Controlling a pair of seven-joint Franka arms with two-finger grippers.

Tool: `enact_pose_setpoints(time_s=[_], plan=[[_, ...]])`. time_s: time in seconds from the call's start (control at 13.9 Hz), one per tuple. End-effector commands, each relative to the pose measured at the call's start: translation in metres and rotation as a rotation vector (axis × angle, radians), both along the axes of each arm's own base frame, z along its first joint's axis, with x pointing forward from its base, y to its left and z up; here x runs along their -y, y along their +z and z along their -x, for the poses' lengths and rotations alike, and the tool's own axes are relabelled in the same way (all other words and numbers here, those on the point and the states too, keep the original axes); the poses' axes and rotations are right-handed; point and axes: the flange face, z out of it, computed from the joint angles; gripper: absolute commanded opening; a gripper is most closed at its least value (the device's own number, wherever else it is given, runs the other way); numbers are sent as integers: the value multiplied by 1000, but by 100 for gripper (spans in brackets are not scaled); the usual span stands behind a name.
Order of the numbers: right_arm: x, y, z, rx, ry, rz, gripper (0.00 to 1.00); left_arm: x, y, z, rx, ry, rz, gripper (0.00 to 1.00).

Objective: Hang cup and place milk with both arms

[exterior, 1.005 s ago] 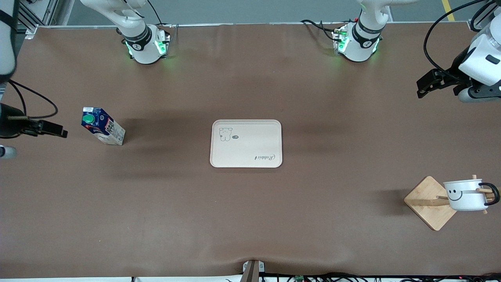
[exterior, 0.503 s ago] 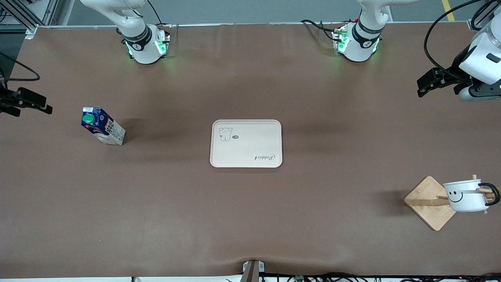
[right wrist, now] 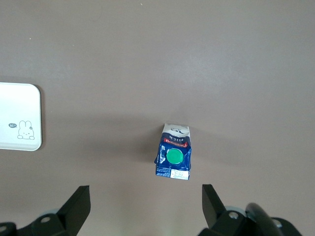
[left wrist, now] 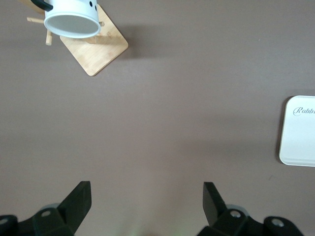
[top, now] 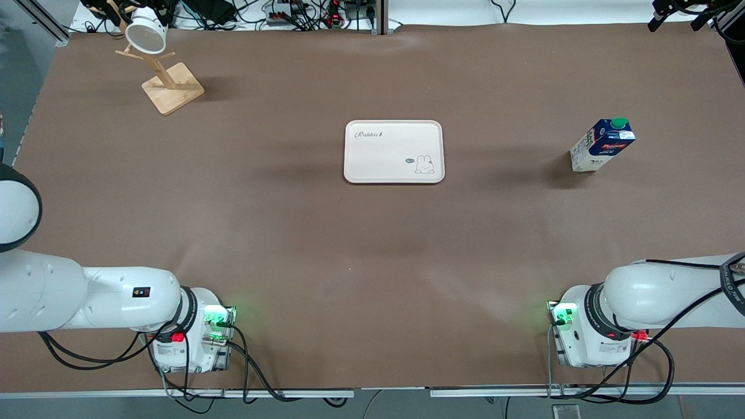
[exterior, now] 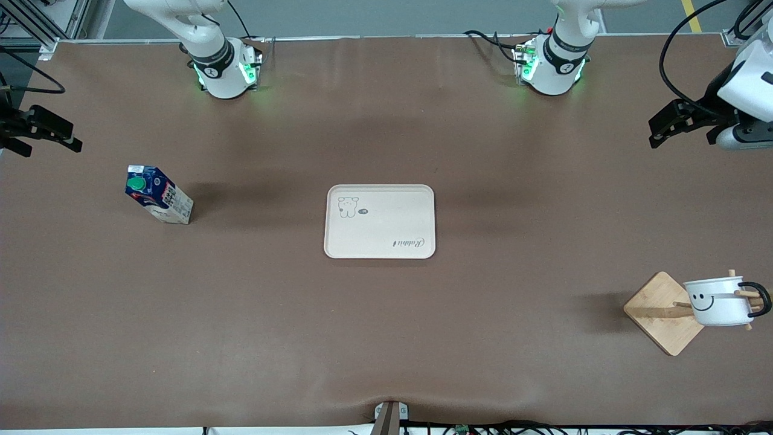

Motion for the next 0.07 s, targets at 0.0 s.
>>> enact_pose_setpoints(time_s=[0.0], plan=[[-2, 14, 4, 30, 14, 27, 100, -1, 8, 2, 7, -15, 1, 100]])
